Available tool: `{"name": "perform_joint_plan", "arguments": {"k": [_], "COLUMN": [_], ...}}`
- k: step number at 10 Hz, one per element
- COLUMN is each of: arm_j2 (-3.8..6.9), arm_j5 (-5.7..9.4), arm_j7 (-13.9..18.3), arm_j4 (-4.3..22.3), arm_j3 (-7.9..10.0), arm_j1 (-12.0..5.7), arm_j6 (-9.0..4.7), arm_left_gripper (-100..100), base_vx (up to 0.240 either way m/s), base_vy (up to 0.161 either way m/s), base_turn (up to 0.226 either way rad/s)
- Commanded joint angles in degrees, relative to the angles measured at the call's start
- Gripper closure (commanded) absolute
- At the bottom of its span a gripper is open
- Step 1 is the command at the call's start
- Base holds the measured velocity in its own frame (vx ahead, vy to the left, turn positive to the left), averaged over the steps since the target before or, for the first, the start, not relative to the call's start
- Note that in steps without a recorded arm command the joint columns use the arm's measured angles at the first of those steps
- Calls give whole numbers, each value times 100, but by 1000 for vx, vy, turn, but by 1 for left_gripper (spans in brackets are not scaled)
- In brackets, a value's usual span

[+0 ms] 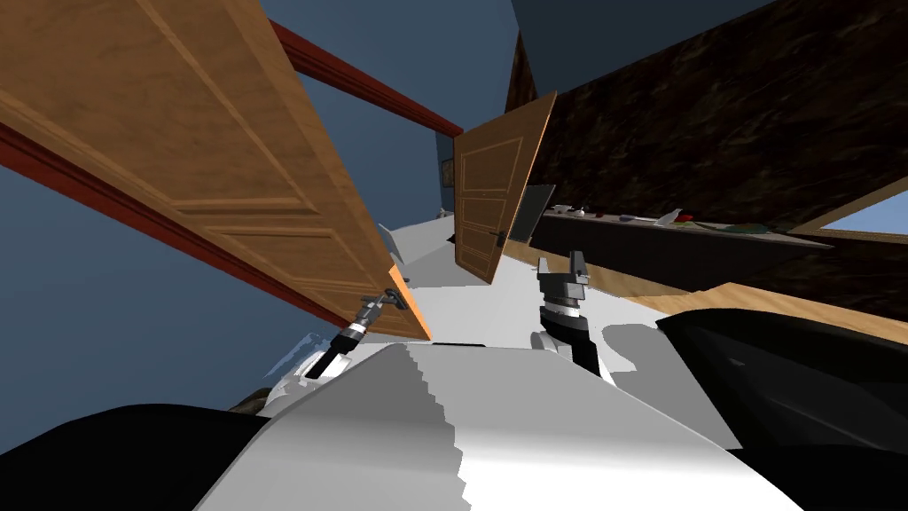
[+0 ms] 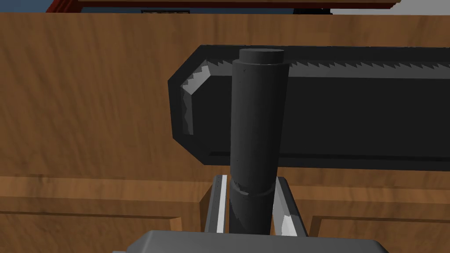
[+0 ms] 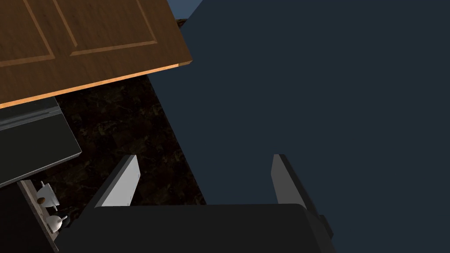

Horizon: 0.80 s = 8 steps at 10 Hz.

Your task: Pull the door open

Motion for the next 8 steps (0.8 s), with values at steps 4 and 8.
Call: {"name": "perform_joint_plan", "arguments": {"k": [4, 8], "arm_j2": [167, 229], "arm_j5": [3, -16], "arm_j7": [117, 172], "arm_j4": [80, 194], "arm_j3": [-44, -122], "arm_j1": [130, 174], "arm_j6": [-300, -516], "arm_left_gripper": [100, 100], "base_vx": [-170, -156], "base_vy": [62, 59], "base_turn": [-102, -129]}}
